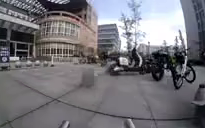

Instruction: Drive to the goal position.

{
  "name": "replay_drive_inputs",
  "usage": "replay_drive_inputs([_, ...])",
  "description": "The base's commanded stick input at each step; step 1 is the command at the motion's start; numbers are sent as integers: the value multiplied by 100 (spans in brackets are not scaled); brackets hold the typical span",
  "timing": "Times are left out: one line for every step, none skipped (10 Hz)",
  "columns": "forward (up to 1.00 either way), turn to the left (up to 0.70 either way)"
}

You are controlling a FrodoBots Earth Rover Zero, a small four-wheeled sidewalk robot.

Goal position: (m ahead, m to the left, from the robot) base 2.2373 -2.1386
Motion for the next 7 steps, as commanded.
replay_drive_inputs([6,-43])
replay_drive_inputs([0,-45])
replay_drive_inputs([0,-45])
replay_drive_inputs([0,-45])
replay_drive_inputs([0,-45])
replay_drive_inputs([0,-45])
replay_drive_inputs([0,-45])
